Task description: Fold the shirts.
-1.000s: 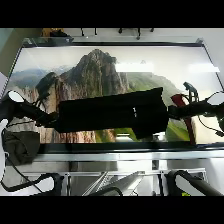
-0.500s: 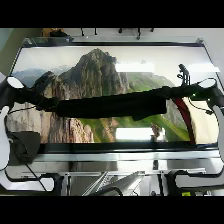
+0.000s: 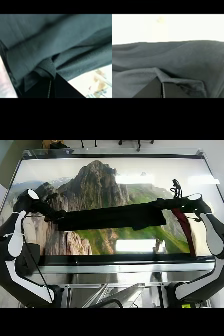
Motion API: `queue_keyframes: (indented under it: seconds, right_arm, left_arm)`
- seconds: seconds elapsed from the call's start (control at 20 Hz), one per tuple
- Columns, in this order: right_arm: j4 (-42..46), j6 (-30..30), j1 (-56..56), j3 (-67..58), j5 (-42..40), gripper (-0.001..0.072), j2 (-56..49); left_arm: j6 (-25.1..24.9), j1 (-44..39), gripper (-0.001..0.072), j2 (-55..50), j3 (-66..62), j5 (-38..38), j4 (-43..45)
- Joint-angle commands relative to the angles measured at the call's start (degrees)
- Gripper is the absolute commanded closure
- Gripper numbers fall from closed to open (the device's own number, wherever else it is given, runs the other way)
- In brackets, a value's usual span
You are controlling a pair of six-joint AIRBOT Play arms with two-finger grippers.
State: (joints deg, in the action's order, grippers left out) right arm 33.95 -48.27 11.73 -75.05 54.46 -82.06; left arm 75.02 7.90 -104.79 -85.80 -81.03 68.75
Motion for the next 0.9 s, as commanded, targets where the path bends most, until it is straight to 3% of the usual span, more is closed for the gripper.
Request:
queue_keyframes:
  seconds: [0.0,0.05,0.1,0.15,0.2,0.25,0.3,0.35,0.4,0.45,0.5,0.55,0.65,0.7,0.85]
  right_arm:
    - [-0.4,1.9,0.0,-0.3,-2.6,0.0675,-2.1]
    - [-0.4,1.9,0.0,-0.3,-3.2,0.0674,-2.1]
    - [-0.4,1.9,0.0,-0.5,-3.2,0.0619,-2.1]
    - [-0.4,1.8,-0.1,-0.7,-3.1,0.0462,-2.1]
    - [-0.4,1.8,0.0,-0.8,-3.0,0.0407,-2.1]
    - [-0.4,1.8,0.0,-0.8,-3.0,0.0407,-1.9]
    - [-0.4,1.9,0.0,-0.8,-3.0,0.0406,-1.5]
    - [-0.3,2.1,0.0,-0.8,-3.0,0.0404,-0.9]
    - [-0.3,2.0,0.2,-0.9,-3.0,0.0401,-0.1]
    - [-0.1,2.1,0.7,-0.9,-3.0,0.0343,1.0]
    - [0.4,2.0,1.3,-0.9,-3.0,0.0186,2.2]
    - [2.1,1.9,2.0,-0.9,-2.9,0.0126,3.3]
    - [6.4,-0.8,4.2,-0.9,0.0,0.0088,4.9]
    - [7.8,-2.3,5.4,-0.9,2.8,0.001,4.9]
    - [9.6,-4.5,7.2,-0.9,8.4,0.0006,2.1]
  left_arm:
    - [0.4,-0.1,0.0693,-2.5,-2.3,1.4,0.7]
    - [0.4,-0.1,0.0692,-2.5,-3.3,1.6,0.6]
    - [0.4,-0.1,0.0692,-2.5,-4.5,1.6,0.6]
    - [0.4,-0.1,0.0692,-2.5,-5.5,1.5,0.6]
    - [0.5,-0.2,0.069,-2.5,-6.2,1.5,0.4]
    - [0.5,-0.3,0.0688,-2.5,-6.7,1.4,0.2]
    - [0.6,-0.8,0.062,-2.5,-7.1,1.2,0.2]
    - [0.7,-0.9,0.0219,-2.5,-7.5,0.9,0.2]
    - [1.1,-1.3,0.0005,-2.5,-7.5,0.4,0.1]
    - [1.1,-1.4,0.0005,-2.5,-7.5,-0.5,0.3]
    - [1.4,-1.4,0.0005,-2.4,-7.5,-1.4,0.3]
    - [1.8,-1.1,0.0006,-2.3,-7.6,-2.2,0.2]
    - [2.2,-0.2,0.0005,-0.9,-7.6,-3.5,0.2]
    - [2.2,0.2,0.0006,0.3,-7.6,-3.6,0.2]
    - [2.3,1.0,0.0006,5.0,-7.6,-3.3,0.1]
